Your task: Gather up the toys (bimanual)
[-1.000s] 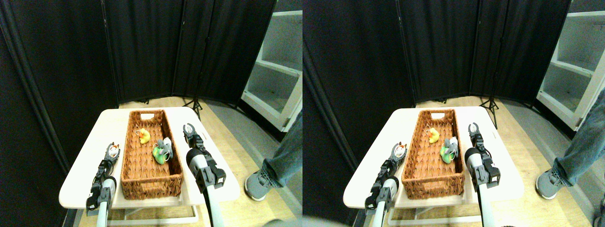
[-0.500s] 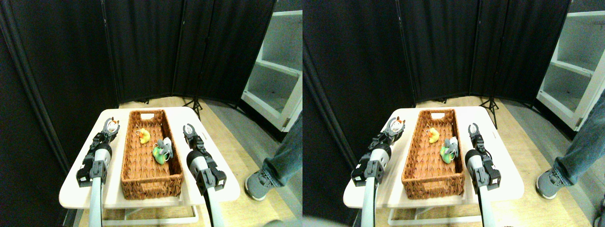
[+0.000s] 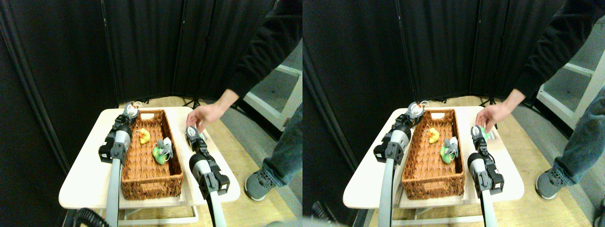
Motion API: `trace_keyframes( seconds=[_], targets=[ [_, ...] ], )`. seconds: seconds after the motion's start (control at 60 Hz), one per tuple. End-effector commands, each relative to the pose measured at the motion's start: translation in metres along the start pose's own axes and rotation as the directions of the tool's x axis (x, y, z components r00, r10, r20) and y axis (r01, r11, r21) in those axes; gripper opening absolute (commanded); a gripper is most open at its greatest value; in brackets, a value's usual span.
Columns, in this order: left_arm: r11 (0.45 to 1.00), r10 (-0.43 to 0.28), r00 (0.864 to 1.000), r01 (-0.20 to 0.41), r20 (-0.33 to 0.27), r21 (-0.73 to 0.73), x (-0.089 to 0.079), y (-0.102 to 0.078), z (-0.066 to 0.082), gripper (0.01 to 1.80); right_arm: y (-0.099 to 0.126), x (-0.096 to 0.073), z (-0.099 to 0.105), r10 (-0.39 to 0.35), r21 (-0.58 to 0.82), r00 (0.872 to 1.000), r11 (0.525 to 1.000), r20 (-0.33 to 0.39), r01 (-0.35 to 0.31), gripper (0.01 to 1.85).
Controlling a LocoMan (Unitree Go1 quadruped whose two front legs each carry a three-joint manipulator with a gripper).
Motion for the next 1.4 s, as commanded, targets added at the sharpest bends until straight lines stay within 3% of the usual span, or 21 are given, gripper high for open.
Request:
trace_keyframes(
  seconds=[0.017, 0.117, 0.317, 0.367, 0.4, 0.467, 0.55, 0.683, 0.783, 0.917, 1.05, 1.133, 1.267, 1.4],
  targets=[
    [0.999, -0.049, 0.999, 0.048, -0.006, -0.020, 0.003, -0.012, -0.018, 0.01, 0.007, -0.003, 0.004, 0.044, -0.021, 0.999, 0.999, 0.011, -0.044, 0.01],
    [0.998, -0.030, 1.000, 0.030, -0.002, -0.046, 0.004, -0.012, -0.030, 0.01, 0.008, -0.004, 0.005, 0.044, -0.008, 0.999, 0.999, 0.007, -0.044, 0.01],
    [0.989, 0.018, 0.999, -0.025, -0.043, -0.145, 0.003, -0.001, -0.032, 0.03, 0.007, -0.004, 0.006, 0.030, 0.020, 1.000, 0.999, 0.005, -0.030, 0.01],
    [0.976, 0.041, 0.994, -0.062, -0.104, -0.207, 0.001, -0.001, -0.031, 0.48, 0.007, -0.004, 0.006, 0.035, 0.001, 0.999, 0.999, 0.005, -0.035, 0.01],
    [0.976, 0.049, 0.993, -0.071, -0.111, -0.207, 0.001, -0.001, -0.031, 0.55, 0.007, -0.004, 0.006, 0.034, 0.005, 0.999, 0.999, 0.006, -0.034, 0.01],
    [0.976, 0.066, 0.990, -0.091, -0.127, -0.198, -0.003, -0.002, -0.029, 0.97, 0.007, -0.003, 0.005, 0.033, 0.001, 0.999, 0.999, 0.006, -0.033, 0.01],
    [0.977, 0.082, 0.988, -0.106, -0.131, -0.187, -0.005, -0.001, -0.027, 1.14, 0.007, -0.003, 0.005, 0.031, 0.003, 1.000, 1.000, -0.002, -0.031, 0.01],
    [0.976, 0.072, 0.990, -0.095, -0.118, -0.197, -0.007, 0.001, -0.020, 1.09, 0.006, -0.001, 0.006, 0.035, -0.022, 0.999, 0.999, 0.000, -0.035, 0.01],
    [0.982, 0.061, 0.993, -0.077, -0.099, -0.173, -0.009, 0.004, -0.007, 0.99, 0.005, 0.001, 0.008, 0.025, -0.019, 1.000, 0.999, -0.005, -0.026, 0.01],
    [0.989, 0.078, 0.995, -0.086, -0.069, -0.119, -0.017, 0.016, 0.026, 0.64, 0.002, 0.004, 0.011, 0.008, -0.041, 1.000, 0.999, -0.028, -0.009, 0.01],
    [0.995, 0.100, 0.994, -0.100, -0.034, -0.026, -0.026, 0.028, 0.046, 0.54, -0.001, 0.006, 0.011, 0.008, -0.131, 0.999, 0.991, -0.049, -0.015, 0.01],
    [0.991, 0.123, 0.992, -0.123, -0.008, 0.048, -0.036, 0.041, 0.059, 0.47, -0.008, 0.006, 0.010, -0.024, -0.139, 0.998, 0.990, -0.063, 0.015, 0.08],
    [0.988, 0.140, 0.989, -0.143, 0.038, 0.067, -0.049, 0.051, 0.068, 0.42, -0.019, 0.011, 0.010, -0.048, -0.120, 0.994, 0.992, -0.102, 0.036, 0.15],
    [0.980, 0.166, 0.982, -0.174, 0.087, 0.099, -0.061, 0.061, 0.069, 0.37, -0.030, 0.013, 0.007, -0.088, -0.113, 0.987, 0.991, -0.131, 0.074, 0.37]
  ],
)
